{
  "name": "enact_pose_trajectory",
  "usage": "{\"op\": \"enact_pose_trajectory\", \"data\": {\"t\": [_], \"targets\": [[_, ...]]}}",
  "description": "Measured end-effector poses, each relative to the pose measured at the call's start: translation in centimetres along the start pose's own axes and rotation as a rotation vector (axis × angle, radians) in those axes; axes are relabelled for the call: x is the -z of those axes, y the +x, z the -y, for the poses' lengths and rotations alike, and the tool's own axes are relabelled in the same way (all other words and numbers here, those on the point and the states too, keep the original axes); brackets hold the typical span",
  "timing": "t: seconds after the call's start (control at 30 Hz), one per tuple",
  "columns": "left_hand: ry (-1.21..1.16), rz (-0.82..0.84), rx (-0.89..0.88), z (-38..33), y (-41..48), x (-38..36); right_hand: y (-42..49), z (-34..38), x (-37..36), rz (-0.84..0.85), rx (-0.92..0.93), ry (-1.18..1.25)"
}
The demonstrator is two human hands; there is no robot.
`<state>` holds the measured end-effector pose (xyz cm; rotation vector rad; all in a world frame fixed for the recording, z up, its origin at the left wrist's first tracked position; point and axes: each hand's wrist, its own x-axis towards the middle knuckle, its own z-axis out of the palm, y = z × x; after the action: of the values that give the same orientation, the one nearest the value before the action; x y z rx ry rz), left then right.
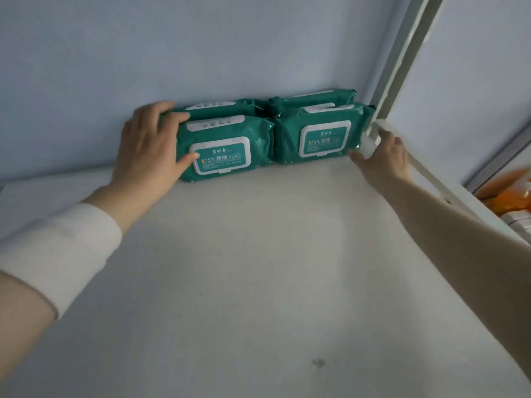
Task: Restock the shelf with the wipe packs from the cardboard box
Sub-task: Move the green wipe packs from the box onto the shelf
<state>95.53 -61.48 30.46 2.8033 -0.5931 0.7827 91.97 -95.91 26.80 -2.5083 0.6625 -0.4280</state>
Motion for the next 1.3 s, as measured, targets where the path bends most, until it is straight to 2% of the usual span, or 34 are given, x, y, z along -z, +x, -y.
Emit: {"op": "enact_pose_trajectory", "data": {"t": [0.07, 0.13, 0.27, 0.53, 0.73, 0.83, 0.93, 1.0, 1.3], "targets": [[0.091, 0.033, -0.143, -1.2, -0.6, 1.6, -3.7, 0.6, 1.1, -0.005, 0.046, -0.152], [0.135, 0.153, -0.243, -2.9, -1.5, 3.0, -7.5, 1.1, 2.7, 0.031, 0.094, -0.3], [0.193, 0.369, -0.341, -7.3, -5.1, 5.4, -15.5, 1.6, 5.8, 0.144, 0.117, -0.514], [0.229, 0.666, -0.448, -16.6, -12.7, 11.2, -27.3, -1.8, 13.7, 0.386, 0.072, -0.617], [0.203, 0.875, -0.584, -29.4, -18.0, 13.4, -36.0, -9.9, 21.4, 0.592, -0.016, -0.628], [0.16, 0.996, -0.738, -37.5, -22.9, 12.8, -41.5, -16.6, 24.4, 0.692, -0.116, -0.628], [0.133, 1.056, -0.893, -44.8, -28.9, 10.9, -47.2, -24.9, 25.6, 0.749, -0.293, -0.56], [0.15, 1.154, -0.952, -48.2, -32.9, 9.1, -50.8, -30.0, 25.4, 0.79, -0.441, -0.523], [0.241, 1.475, -1.075, -56.3, -43.3, -5.3, -61.9, -45.3, 16.3, 0.964, -0.859, -0.213]]}}
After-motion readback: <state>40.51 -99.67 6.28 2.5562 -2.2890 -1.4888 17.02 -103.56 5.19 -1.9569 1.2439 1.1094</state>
